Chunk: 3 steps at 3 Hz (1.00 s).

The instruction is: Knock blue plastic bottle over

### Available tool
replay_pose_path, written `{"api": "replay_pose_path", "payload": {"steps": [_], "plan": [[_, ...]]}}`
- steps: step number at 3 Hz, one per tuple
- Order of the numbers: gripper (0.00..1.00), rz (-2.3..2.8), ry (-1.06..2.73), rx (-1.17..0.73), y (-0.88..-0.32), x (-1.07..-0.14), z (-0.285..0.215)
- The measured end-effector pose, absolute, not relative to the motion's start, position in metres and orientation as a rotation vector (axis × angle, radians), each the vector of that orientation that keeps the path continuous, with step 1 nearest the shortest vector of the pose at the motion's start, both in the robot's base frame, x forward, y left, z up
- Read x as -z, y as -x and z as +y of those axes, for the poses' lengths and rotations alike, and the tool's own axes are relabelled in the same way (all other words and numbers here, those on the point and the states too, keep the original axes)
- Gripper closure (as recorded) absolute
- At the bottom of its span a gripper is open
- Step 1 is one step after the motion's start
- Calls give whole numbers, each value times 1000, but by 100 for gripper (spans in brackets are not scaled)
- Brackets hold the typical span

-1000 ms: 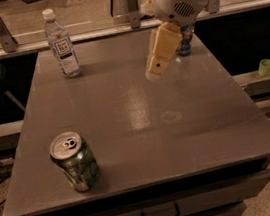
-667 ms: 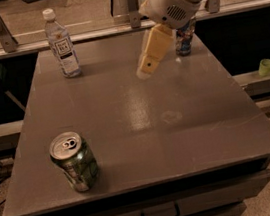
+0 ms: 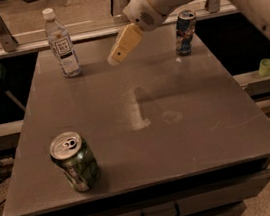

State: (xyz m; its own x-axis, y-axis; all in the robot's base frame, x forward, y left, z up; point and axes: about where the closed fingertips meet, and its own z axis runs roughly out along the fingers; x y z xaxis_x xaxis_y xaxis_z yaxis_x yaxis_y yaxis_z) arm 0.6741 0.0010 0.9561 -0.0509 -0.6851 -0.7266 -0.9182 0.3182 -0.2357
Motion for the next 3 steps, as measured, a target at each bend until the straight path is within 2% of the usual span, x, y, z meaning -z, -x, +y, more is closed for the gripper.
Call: {"api": "replay_pose_path", "payload": {"steps": [2,3], "plan": [[0,1724,1218,-533,-762,-933,89],[0,1704,1182,-626,-773,-925,124]]}}
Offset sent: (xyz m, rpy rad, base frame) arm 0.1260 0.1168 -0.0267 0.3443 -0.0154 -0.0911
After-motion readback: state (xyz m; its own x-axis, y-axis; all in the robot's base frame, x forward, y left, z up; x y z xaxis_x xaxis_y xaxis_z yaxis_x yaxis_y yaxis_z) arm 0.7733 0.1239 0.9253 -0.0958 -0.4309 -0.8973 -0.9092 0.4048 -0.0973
